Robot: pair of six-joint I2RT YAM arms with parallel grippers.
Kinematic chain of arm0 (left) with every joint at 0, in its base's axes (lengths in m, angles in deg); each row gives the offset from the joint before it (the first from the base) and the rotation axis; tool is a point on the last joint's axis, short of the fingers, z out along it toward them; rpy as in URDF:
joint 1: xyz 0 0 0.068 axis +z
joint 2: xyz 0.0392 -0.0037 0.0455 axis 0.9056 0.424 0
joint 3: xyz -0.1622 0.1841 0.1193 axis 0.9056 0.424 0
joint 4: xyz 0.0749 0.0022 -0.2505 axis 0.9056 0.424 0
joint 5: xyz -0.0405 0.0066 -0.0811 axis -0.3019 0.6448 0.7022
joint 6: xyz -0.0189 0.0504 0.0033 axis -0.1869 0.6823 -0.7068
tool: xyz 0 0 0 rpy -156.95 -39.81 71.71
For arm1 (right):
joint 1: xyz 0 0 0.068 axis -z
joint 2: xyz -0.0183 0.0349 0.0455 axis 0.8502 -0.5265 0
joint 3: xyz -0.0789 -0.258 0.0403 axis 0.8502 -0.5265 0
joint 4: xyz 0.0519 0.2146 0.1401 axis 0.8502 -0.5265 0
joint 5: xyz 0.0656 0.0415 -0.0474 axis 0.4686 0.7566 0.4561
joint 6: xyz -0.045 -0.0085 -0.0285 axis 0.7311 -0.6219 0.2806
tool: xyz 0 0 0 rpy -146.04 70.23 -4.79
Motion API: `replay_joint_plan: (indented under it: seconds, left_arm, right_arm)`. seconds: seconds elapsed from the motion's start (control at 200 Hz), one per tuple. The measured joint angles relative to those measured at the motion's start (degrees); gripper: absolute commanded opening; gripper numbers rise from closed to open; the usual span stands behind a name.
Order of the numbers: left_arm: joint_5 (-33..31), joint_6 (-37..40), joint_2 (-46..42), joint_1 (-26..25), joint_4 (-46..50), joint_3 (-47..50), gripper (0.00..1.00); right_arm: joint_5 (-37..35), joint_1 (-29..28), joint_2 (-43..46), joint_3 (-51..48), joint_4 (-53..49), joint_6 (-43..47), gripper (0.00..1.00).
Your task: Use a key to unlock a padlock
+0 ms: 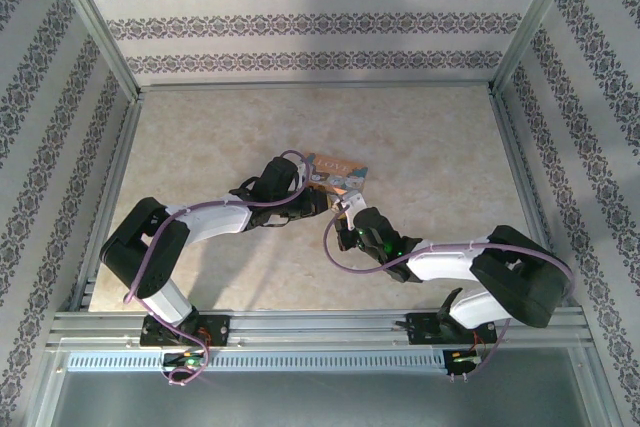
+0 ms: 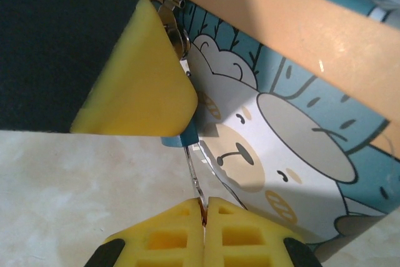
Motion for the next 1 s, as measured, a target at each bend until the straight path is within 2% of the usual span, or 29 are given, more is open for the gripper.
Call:
replay_joint_plan:
  seconds: [0.999]
  left_arm:
    - [-1.31, -1.29, 0.0, 0.04, -0.22, -0.37, 0.21]
  right_arm:
    - [1.86, 1.88, -2.47, -1.31, 8.22, -0.63, 0.0]
